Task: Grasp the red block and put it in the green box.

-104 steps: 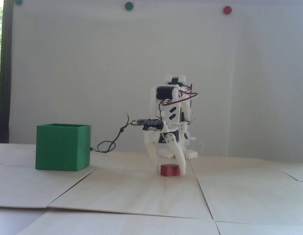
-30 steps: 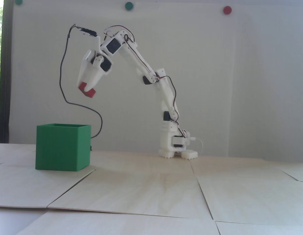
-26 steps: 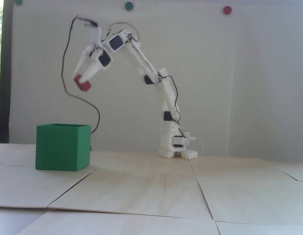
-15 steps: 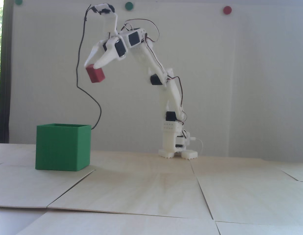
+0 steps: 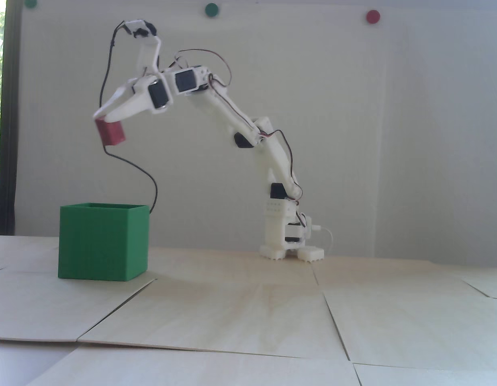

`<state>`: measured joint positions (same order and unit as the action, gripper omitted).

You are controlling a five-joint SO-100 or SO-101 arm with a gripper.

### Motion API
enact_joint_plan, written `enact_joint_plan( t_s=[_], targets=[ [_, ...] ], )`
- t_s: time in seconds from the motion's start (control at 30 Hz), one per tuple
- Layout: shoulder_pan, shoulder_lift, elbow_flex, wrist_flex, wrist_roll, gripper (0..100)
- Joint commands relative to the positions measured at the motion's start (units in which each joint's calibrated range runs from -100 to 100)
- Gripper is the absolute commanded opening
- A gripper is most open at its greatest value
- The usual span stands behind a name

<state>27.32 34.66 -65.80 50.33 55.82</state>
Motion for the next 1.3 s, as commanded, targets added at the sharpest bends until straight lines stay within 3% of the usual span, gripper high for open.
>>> enact_joint_plan(
  t_s=[0.0, 0.37, 0.6, 0.73, 1.27],
  targets=[
    [1.4, -1.4, -4.7, -5.1, 0.5, 2],
    [1.6, -1.5, -4.7, -4.6, 0.5, 6],
    [2.2, -1.4, -4.1, -4.6, 0.9, 41],
    [1.9, -1.4, -4.2, -4.6, 0.6, 53],
    [1.7, -1.5, -4.5, -4.6, 0.4, 56]
  ],
)
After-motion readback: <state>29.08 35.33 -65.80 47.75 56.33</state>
